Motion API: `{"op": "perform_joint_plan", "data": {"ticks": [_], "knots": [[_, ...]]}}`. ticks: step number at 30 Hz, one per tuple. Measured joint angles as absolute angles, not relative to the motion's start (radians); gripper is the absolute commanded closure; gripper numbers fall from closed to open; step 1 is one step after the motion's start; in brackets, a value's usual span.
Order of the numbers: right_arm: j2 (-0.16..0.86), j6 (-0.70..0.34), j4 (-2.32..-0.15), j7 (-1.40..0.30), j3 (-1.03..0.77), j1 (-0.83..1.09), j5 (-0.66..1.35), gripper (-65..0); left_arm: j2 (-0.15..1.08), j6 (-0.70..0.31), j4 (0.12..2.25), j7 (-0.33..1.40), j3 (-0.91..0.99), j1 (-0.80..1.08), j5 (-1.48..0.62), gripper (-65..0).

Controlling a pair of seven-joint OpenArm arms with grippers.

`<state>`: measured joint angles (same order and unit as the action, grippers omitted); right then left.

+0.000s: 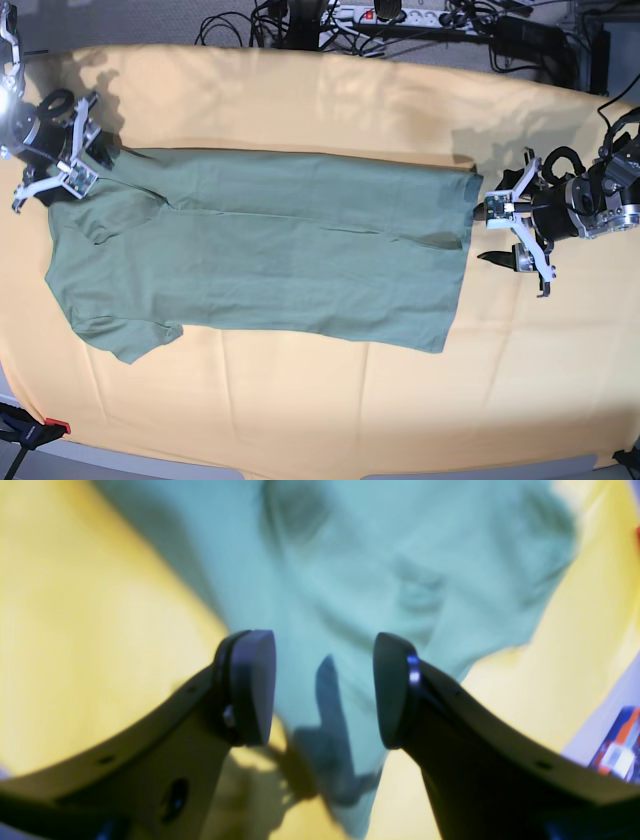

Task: Fold the T-shirt properly
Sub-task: 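Lower the shoulder corners onto the table and open both grippers, then regrasp the shoulder edge of the shirt with both grippers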

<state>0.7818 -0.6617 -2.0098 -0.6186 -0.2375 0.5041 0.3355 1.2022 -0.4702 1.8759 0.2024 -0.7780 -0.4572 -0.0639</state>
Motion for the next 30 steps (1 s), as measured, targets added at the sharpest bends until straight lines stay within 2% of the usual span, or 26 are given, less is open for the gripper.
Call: {"op": "perform_joint_plan", "data": {"ticks": [7, 14, 25, 30], "knots": [[0.807, -0.655, -2.003, -0.666, -0.244, 0.599, 0.26, -33.2, 1.212, -0.473, 1.876, 0.199, -0.778, -0.457, -0.064, -34.2], [0.826, -0.622, -1.935, -0.662, -0.244, 0.604, 0.205, -33.2, 1.212, -0.474, 1.876, 0.192, -0.778, -0.457, -0.072, -34.2], [0.83, -0.654, -1.813, -0.502, -0.244, 0.604, 0.078, -33.2, 1.213, -0.473, 1.876, 0.192, -0.778, -0.457, -0.113, -34.2], [0.829, -0.587, -1.806, -0.496, -0.244, 0.604, 0.049, -33.2, 1.212, -0.507, 1.876, 0.191, -0.778, -0.458, -0.113, -34.2]]}}
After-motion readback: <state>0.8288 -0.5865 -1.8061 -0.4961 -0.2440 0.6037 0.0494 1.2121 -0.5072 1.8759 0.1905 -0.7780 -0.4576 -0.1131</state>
